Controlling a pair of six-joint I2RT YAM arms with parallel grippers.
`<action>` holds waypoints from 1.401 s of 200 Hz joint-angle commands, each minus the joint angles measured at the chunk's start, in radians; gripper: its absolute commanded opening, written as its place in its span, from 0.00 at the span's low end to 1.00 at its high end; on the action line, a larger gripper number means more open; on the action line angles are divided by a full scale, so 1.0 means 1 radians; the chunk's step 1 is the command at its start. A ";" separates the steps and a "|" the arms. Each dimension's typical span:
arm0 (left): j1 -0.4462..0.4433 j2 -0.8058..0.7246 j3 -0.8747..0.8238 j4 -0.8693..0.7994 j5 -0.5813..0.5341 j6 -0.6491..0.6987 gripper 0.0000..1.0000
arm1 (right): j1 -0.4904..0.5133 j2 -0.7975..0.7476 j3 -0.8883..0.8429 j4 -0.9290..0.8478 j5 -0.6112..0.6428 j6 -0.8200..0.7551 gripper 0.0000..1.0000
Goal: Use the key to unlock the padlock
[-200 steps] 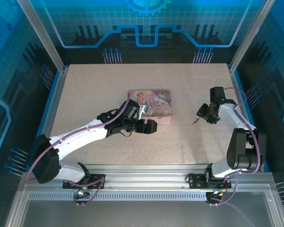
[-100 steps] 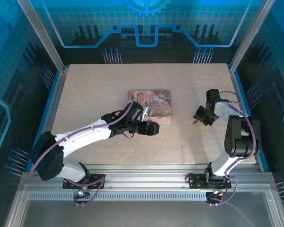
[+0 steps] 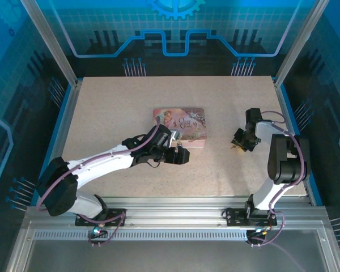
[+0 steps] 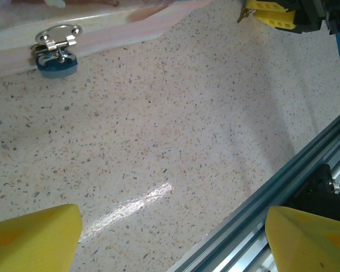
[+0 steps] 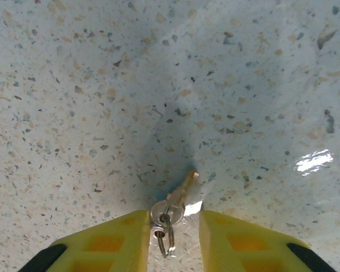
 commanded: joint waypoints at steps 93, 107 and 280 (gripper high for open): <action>-0.008 -0.055 -0.070 0.047 -0.046 -0.023 0.85 | 0.027 -0.047 0.019 -0.003 -0.068 0.020 0.00; -0.006 -0.064 -0.070 0.050 -0.052 -0.023 0.86 | 0.036 -0.097 0.030 -0.024 -0.068 0.014 0.00; 0.064 -0.190 -0.002 0.362 -0.022 -0.106 0.62 | 0.558 -0.519 0.151 -0.003 0.049 0.274 0.00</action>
